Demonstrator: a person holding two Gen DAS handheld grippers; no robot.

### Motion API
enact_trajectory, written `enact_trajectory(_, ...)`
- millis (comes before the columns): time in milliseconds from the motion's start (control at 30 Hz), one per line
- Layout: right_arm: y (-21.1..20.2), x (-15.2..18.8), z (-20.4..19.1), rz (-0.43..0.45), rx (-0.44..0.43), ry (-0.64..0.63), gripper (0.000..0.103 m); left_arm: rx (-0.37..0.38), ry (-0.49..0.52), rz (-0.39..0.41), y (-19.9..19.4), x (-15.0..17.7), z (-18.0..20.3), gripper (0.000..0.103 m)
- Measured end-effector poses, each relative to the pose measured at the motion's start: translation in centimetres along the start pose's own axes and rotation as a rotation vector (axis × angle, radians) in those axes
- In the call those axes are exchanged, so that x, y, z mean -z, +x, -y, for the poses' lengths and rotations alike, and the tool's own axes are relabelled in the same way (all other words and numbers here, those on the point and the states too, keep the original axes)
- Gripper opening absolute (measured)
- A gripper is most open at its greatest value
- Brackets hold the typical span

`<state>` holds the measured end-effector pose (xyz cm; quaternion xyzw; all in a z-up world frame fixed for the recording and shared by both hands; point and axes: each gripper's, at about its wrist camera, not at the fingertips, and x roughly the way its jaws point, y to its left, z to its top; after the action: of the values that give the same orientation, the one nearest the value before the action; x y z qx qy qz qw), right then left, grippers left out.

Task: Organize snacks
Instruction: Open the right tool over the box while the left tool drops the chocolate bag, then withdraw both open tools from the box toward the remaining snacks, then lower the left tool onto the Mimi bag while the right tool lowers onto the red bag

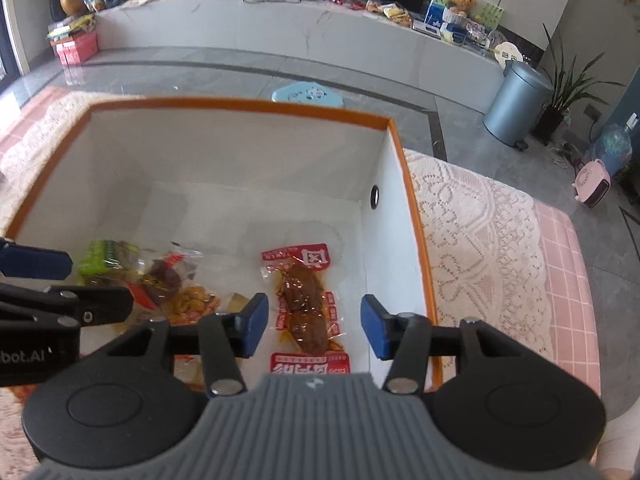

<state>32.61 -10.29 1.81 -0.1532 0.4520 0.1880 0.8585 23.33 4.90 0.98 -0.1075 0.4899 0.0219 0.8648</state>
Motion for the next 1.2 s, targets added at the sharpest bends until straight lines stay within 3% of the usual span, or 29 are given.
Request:
enact_trajectory(233, -5.1, 1.4, 0.6, 0.073, -0.073, 0.071, 0.054, 0.046, 0.010, 0.099, -5.4, 2.2, 0.0, 0.071)
enact_trajectory(533, -11.4, 7.3, 0.8, 0.203, -0.193, 0.176, 0.064, 0.076, 0.020, 0.213, -10.8, 7.1, -0.6, 0.074)
enact_trajectory(733, -12.9, 12.8, -0.5, 0.252, -0.204, 0.201, 0.066, 0.018, 0.058, 0.281, -10.9, 11.2, -0.6, 0.075)
enact_trajectory(867, -12.9, 16.2, -2.3, 0.275, -0.219, 0.206, 0.076, -0.014, 0.069, 0.297, -9.2, 13.7, -1.1, 0.076)
enact_trajectory(1033, -11.9, 19.4, -5.2, 0.324, -0.186, 0.137, 0.084, -0.074, 0.105, 0.284, -7.1, 16.5, -2.3, 0.081)
enact_trajectory(1200, -9.8, 20.9, -7.5, 0.295, -0.186, 0.066, 0.090, -0.103, 0.140, 0.281, -5.8, 17.6, -3.2, 0.085)
